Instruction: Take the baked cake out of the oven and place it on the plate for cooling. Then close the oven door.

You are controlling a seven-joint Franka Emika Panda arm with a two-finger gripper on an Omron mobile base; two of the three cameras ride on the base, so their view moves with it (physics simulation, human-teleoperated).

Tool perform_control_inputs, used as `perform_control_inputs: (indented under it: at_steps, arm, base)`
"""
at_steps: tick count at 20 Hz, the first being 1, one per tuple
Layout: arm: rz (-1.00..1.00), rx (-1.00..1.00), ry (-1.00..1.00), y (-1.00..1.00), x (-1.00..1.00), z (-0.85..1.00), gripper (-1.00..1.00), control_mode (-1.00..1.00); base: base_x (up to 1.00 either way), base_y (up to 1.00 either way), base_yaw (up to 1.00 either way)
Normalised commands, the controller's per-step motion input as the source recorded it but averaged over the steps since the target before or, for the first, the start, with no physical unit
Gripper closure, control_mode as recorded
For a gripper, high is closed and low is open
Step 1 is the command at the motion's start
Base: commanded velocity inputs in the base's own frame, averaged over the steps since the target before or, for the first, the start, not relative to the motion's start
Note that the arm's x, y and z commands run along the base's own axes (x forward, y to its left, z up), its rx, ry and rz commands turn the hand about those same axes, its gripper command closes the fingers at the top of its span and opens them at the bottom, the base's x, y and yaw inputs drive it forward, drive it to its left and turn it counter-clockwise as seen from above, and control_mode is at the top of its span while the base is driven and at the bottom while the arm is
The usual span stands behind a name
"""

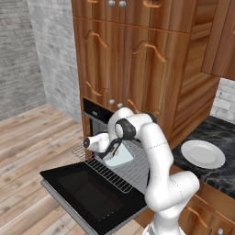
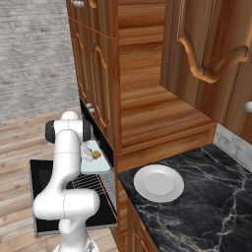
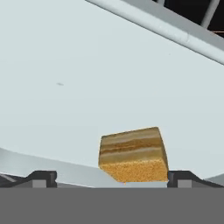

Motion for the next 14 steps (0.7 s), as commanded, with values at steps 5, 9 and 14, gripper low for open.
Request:
perform_control_inputs:
  at_steps: [5,9,14]
  arm:
    - [0.03,0.00,0.00,0.00,0.04,-0.21,-1.00,-1.00]
    - [0.03,0.00,-0.01,0.00,0.12,-0.14,-1.00,-1.00]
    - [0.03,0.00,-0.03,0.00,0.19,-0.08,-1.00,-1.00]
  base:
    - [0.00,0.00,0.00]
    - [0.00,0.00,0.00]
    - [0.00,0.00,0.00]
